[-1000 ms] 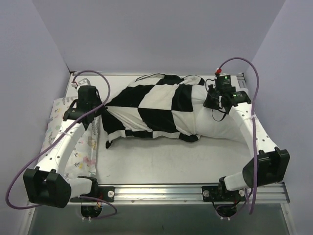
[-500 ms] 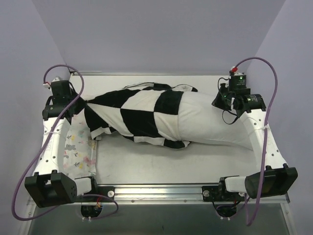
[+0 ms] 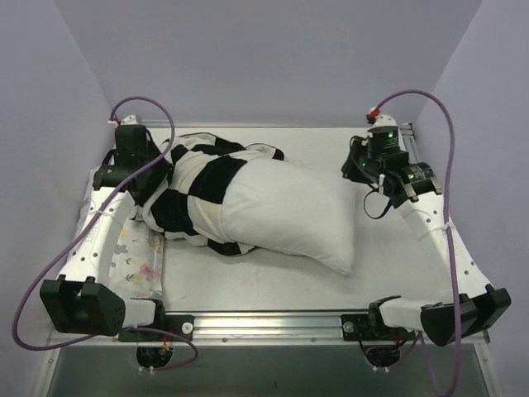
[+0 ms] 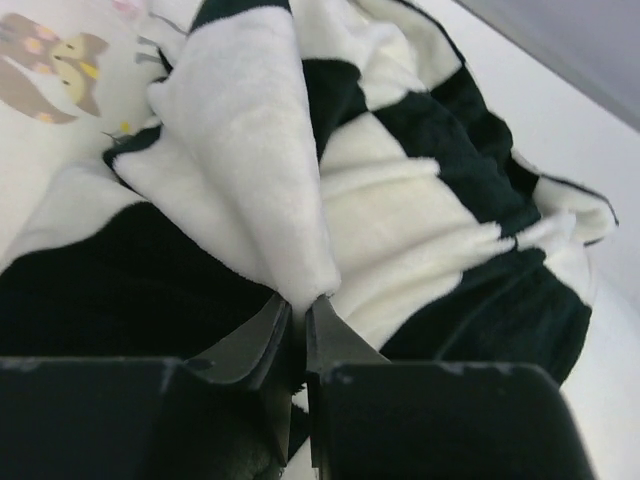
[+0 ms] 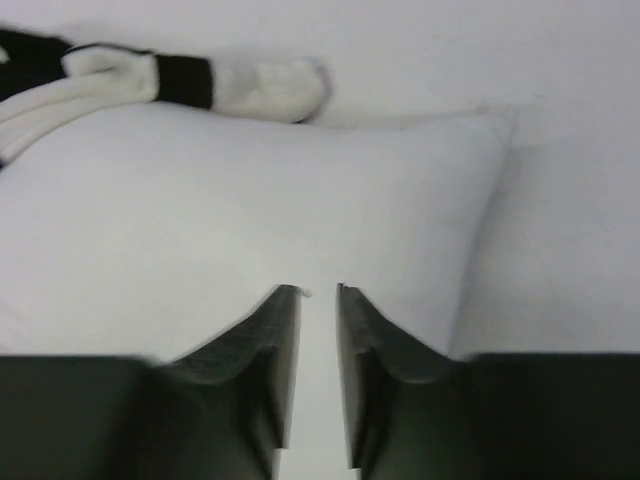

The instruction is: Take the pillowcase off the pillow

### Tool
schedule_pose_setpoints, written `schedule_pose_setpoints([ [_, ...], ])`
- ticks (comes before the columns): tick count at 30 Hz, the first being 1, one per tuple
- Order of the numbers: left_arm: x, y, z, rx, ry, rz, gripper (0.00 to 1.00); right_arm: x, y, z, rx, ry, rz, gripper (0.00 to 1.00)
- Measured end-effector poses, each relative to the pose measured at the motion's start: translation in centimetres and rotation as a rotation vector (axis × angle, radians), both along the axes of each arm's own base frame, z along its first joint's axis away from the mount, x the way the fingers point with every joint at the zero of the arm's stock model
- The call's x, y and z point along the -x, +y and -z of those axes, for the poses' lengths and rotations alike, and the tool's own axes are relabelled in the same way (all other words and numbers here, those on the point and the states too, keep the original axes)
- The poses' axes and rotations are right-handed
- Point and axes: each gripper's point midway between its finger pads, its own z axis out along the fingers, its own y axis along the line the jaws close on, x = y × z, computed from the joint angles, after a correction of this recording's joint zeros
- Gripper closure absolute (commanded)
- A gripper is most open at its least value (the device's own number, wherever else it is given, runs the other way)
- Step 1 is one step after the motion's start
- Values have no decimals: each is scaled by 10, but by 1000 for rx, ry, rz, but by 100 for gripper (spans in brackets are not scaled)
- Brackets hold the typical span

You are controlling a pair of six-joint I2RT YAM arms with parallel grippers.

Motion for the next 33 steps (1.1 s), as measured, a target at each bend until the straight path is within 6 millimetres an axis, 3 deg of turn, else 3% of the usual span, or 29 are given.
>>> schedule_pose_setpoints([
  [1,1,-12,2,-6,0,36,86,2,19,-2,-2,-13,-62,53],
  [4,5,-28,15,-23,25,88,86,17,79,-7,19,-64,-279,20],
  [7,8,-35,24,-42,44,107,86,44,139,-5,60,-102,-513,6],
  [10,8,-46,28,-59,53,136,86,63,184,7,117,-115,-681,1],
  [14,7,-58,39,-84,79,171,86,68,222,55,233,-53,-804,0],
  [17,3,-67,42,-101,92,192,83,60,230,108,349,40,-821,11],
  [18,1,-71,40,-105,90,202,82,56,230,122,380,64,-808,21],
  [19,-1,-76,37,-108,84,214,80,51,228,135,409,86,-795,70],
  [20,-3,-80,33,-115,76,229,74,47,226,144,433,108,-780,91],
  [21,-6,-85,27,-120,64,244,68,43,223,150,444,126,-759,100],
  [22,-8,-90,22,-122,54,257,59,37,221,151,438,137,-733,100],
  [23,-10,-94,17,-129,45,272,41,31,218,150,415,144,-705,100],
  [26,-15,-111,2,-141,7,317,19,9,198,137,319,152,-604,100],
  [33,0,-134,-8,-189,-23,363,13,-18,137,99,183,165,-401,100],
])
